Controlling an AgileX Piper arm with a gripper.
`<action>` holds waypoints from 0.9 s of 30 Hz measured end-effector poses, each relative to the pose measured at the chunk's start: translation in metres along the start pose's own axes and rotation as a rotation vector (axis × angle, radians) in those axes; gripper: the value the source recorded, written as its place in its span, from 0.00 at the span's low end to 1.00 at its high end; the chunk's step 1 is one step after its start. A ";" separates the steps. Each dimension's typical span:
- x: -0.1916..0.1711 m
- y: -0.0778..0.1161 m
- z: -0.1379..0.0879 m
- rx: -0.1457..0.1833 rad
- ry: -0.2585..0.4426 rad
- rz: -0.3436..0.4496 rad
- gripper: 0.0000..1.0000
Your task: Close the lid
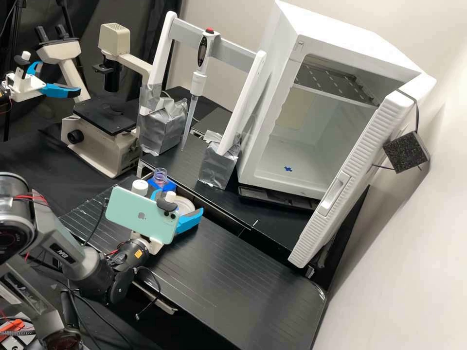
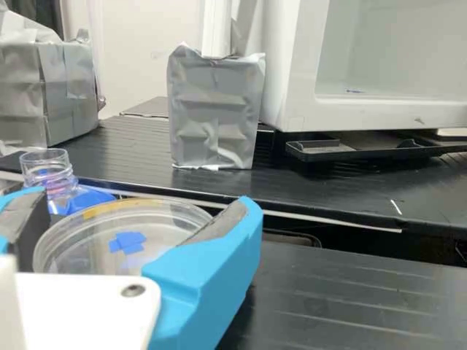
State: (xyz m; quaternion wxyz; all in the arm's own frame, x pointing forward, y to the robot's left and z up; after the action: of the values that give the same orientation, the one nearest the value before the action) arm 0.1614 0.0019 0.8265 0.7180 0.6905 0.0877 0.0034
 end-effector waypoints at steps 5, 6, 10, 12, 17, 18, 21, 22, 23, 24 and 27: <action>-0.002 0.001 -0.002 -0.024 0.002 0.000 1.00; -0.003 0.002 -0.002 -0.029 0.002 0.000 1.00; -0.012 0.006 -0.009 -0.049 0.007 0.000 1.00; -0.020 0.010 -0.013 -0.052 -0.001 0.021 1.00; -0.031 0.018 -0.024 -0.133 0.020 0.088 1.00; -0.032 0.018 -0.026 -0.144 0.026 0.097 1.00; -0.034 0.015 -0.044 -0.157 0.051 0.133 1.00; -0.037 0.013 -0.050 -0.150 0.048 0.147 1.00; -0.040 0.012 -0.055 -0.140 0.052 0.157 1.00; -0.042 0.012 -0.062 -0.110 0.098 0.173 1.00; -0.039 0.010 -0.077 -0.014 0.238 0.189 1.00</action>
State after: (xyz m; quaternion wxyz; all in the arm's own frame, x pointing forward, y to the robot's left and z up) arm 0.1144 0.0734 0.8385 0.7039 0.6853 0.1069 0.1535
